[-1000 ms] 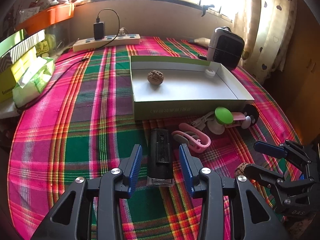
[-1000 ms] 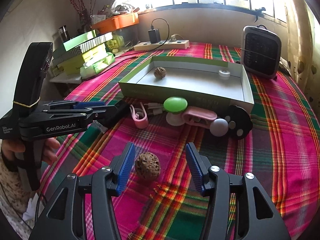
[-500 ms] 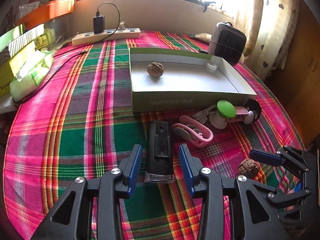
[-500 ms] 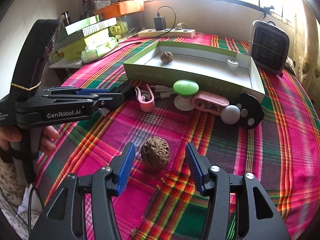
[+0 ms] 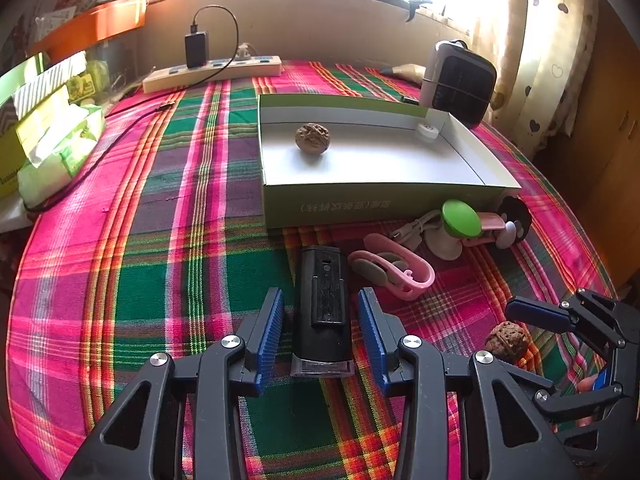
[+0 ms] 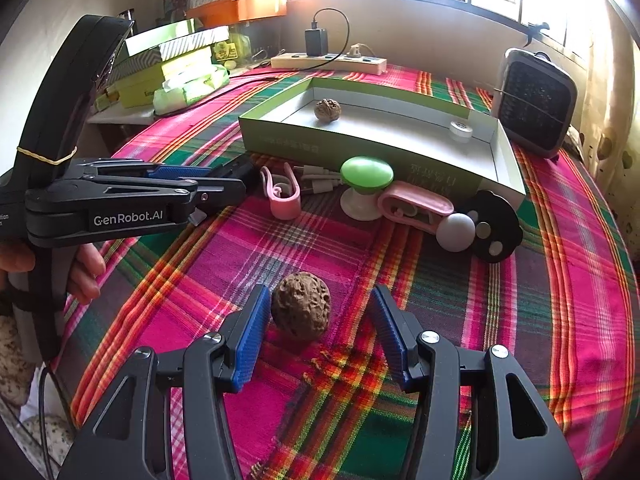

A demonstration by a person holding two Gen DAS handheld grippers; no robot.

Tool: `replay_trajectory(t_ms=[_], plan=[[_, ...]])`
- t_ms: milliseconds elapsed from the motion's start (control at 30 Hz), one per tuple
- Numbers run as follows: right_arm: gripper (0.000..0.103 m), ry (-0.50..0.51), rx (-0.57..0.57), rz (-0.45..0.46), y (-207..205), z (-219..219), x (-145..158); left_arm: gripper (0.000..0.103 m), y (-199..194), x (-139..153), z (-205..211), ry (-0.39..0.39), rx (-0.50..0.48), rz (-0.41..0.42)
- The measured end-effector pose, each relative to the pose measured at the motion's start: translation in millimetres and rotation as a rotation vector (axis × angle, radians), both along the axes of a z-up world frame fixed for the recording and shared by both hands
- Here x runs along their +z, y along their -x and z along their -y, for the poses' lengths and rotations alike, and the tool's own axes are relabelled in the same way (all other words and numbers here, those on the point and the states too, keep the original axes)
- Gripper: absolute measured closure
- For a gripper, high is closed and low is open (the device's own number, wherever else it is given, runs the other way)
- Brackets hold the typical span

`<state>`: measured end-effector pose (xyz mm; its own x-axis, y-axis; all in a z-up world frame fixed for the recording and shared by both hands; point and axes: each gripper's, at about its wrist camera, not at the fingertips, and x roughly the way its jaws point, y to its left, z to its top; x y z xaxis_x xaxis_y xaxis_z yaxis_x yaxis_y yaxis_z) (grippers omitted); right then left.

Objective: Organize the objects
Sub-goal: 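Grasp the large rough walnut with the right tool while the left tool grasps the black flashlight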

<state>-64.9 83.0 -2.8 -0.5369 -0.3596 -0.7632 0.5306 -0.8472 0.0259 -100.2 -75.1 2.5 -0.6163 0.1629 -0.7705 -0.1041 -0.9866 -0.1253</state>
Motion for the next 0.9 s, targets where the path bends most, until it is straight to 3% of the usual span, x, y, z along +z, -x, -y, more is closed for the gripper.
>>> replay_trajectory(t_ms=[500,767,900], plan=[[0.050,-0.003,-0.007,-0.008,-0.2,-1.1,0.1,0.068,-0.1,-0.4,1.8,0.002,0.017,-0.009],[0.060,0.000,-0.022,-0.013,-0.4,-2.4,0.3,0.078,-0.4,-1.2,3.2,0.023,0.035,-0.014],[0.067,0.006,-0.030,-0.013,0.2,-3.5,0.8,0.078,-0.8,-1.6,3.2,0.025,0.035,-0.016]])
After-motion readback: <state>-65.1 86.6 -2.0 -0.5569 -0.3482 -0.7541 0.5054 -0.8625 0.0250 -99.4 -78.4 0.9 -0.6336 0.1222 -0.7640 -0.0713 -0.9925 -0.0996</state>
